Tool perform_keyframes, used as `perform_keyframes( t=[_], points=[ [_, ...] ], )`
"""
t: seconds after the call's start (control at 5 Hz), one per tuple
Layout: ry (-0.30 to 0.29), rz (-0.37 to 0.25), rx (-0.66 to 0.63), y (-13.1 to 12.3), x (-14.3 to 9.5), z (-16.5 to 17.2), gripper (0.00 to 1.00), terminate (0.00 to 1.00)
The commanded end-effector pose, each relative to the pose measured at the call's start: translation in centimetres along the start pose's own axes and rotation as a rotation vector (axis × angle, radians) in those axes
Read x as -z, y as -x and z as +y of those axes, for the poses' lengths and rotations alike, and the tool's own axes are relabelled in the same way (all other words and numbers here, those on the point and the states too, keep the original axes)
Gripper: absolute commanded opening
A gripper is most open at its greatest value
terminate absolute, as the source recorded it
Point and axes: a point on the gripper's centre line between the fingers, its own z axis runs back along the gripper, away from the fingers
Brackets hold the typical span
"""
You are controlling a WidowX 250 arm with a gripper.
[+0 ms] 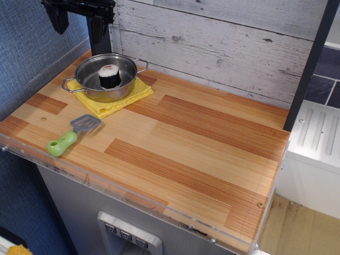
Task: Place the spatula on the far right edge of the table
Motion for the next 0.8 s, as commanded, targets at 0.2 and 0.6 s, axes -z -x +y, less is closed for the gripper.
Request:
perform_keyframes(
  t=[0.2, 0.6],
  points=[
    [-0.009, -0.009, 0.001, 2.2, -1.2, 0.0, 1.0, 0.0],
    [-0.011, -0.016, 0.033, 6.6, -0.7, -0.1, 1.0, 0.0]
  ],
)
